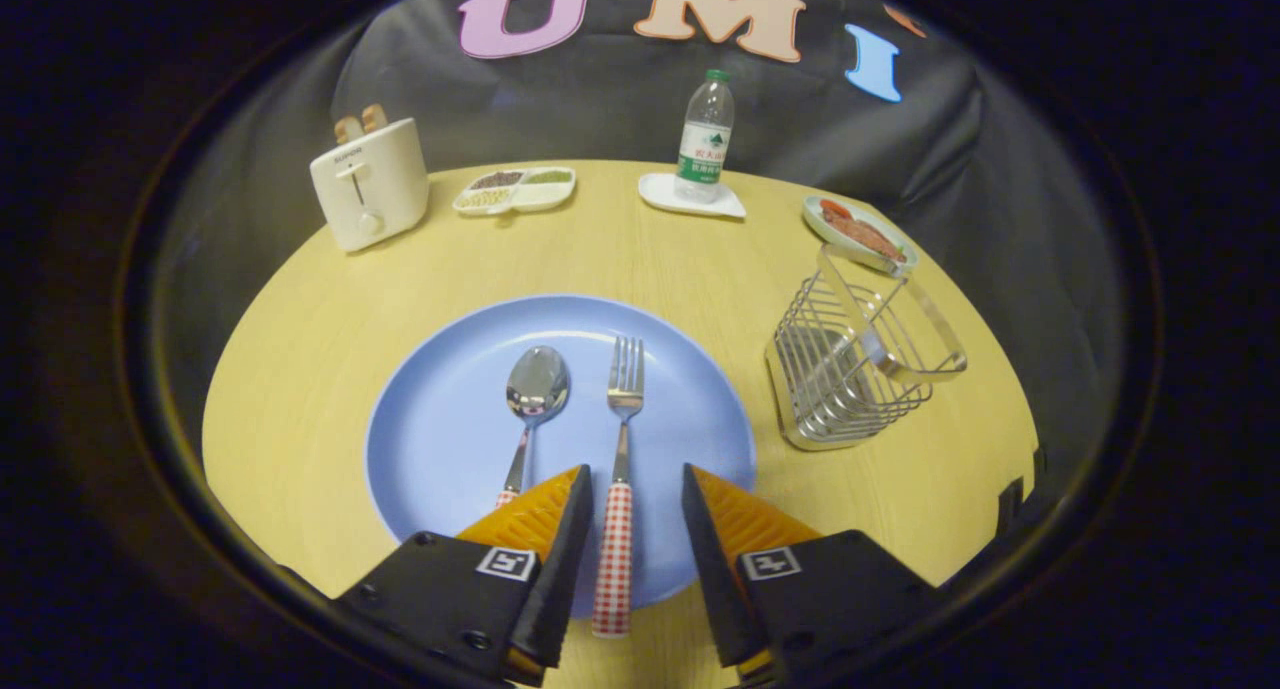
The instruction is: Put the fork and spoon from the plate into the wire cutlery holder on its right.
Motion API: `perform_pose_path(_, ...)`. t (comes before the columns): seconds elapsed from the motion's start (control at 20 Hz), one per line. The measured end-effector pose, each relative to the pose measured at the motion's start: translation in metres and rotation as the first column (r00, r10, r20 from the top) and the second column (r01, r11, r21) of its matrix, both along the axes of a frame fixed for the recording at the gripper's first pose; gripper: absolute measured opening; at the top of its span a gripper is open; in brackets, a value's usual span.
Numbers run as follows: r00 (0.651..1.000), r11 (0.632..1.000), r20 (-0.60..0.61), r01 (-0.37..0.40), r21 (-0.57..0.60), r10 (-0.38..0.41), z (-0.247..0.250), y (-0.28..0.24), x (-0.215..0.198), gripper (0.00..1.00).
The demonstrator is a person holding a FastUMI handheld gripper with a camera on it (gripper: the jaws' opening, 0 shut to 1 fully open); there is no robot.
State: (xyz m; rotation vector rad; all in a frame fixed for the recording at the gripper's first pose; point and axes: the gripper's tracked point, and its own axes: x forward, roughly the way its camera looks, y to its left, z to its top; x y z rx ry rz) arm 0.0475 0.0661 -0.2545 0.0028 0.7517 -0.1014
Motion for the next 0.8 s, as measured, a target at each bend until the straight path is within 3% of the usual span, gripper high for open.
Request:
perform_pose_path(0.4, 0.999, 0.997, -0.039, 0.041, 0.063, -0.038, 0.002, -0.001, -0.006, 0.12)
perform_pose_path(0.5, 0.999, 0.997, -0.041, 0.035, 0.062, -0.032, -0.002, 0.001, -0.003, 0.12)
perform_pose_path(0.55, 0.998, 0.997, -0.041, 0.043, 0.057, -0.041, -0.001, -0.002, -0.003, 0.05)
perform_pose_path(0.8, 0.999, 0.999, -0.015, 0.049, 0.018, -0.049, 0.012, -0.003, -0.001, 0.05)
